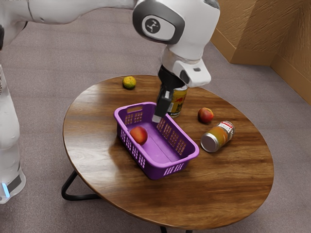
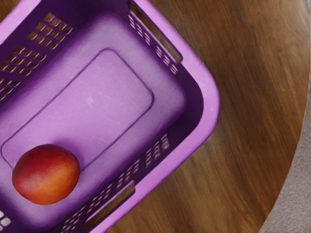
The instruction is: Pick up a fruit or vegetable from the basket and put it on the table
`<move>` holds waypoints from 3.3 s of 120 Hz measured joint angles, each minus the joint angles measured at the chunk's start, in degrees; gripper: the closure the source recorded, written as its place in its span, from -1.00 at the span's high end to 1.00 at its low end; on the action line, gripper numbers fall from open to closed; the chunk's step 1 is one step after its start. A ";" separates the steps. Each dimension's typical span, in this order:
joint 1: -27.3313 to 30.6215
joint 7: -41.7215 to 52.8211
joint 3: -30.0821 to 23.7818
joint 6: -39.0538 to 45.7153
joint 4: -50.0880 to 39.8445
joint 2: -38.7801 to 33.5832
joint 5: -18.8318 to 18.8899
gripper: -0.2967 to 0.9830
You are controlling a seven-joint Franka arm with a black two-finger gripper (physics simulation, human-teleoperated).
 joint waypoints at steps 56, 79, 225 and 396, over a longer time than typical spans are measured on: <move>-1.74 -2.40 2.11 6.43 -15.66 -10.70 -0.28 0.51; -5.92 -4.51 15.30 10.88 -16.42 -10.00 3.74 0.51; -38.23 -10.22 52.62 32.63 -34.99 -7.93 10.08 0.50; -34.31 -14.46 59.36 15.24 -15.64 -4.36 13.39 -0.31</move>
